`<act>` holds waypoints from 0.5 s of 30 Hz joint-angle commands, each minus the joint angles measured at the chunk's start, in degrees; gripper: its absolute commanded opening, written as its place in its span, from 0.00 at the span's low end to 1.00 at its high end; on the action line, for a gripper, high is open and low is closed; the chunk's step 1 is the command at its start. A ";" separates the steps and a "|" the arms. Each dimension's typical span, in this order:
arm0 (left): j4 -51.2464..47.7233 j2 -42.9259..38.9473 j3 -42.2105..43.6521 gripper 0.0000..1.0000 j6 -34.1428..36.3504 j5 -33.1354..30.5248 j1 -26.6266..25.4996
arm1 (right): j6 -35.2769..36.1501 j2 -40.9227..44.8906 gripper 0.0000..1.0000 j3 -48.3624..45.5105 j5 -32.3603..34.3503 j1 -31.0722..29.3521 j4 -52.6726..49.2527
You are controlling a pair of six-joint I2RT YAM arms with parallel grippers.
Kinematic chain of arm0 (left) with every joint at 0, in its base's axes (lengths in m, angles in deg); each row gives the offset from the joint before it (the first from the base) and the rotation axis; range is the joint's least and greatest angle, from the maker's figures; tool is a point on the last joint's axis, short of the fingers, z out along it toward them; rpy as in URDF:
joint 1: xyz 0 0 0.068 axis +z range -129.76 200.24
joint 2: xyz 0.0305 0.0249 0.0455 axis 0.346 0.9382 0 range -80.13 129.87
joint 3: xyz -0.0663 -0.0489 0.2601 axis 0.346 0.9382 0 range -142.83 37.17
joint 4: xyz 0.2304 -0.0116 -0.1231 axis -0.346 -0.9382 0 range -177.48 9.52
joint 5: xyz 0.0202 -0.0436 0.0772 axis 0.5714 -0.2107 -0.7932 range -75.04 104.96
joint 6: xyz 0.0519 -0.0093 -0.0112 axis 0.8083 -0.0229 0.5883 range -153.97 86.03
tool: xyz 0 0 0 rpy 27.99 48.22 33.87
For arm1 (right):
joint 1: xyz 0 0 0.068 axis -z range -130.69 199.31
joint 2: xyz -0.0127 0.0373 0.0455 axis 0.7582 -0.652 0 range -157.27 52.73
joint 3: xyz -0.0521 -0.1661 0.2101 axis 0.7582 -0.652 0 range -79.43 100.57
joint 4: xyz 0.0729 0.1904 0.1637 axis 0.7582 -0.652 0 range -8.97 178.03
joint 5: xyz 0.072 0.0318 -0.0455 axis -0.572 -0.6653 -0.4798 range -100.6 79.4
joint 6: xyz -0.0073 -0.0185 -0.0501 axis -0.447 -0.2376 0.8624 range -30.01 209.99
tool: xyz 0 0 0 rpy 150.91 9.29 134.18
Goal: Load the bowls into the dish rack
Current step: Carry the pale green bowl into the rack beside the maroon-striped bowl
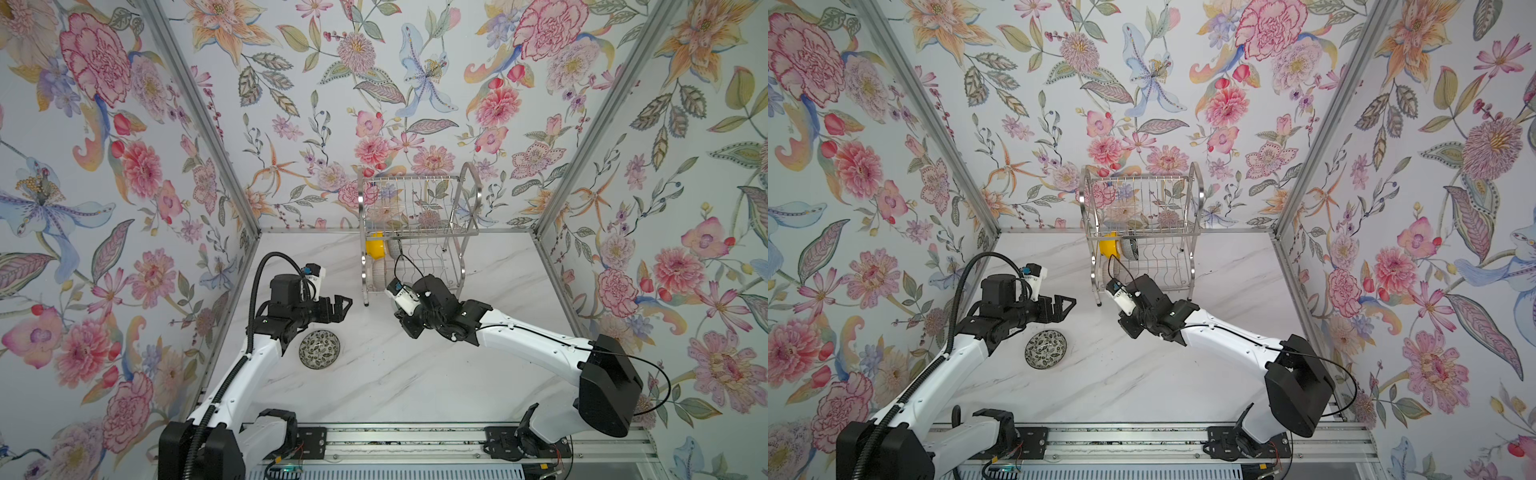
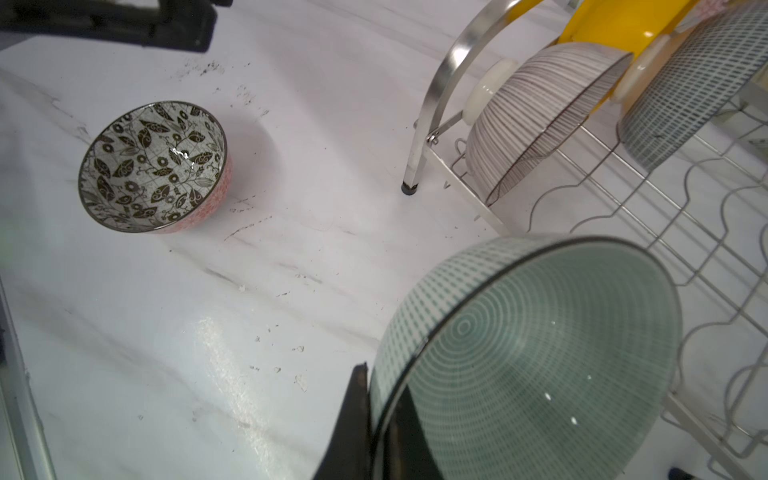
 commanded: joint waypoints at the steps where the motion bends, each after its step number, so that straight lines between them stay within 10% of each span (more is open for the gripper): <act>1: 0.90 -0.17 0.70 0.99 1.32 2.06 -0.49 | -2.96 3.28 0.00 -2.64 0.90 0.87 13.17; 15: 1.53 0.99 0.82 0.99 2.26 5.55 -2.08 | -10.27 2.40 0.00 -10.73 3.82 3.87 35.74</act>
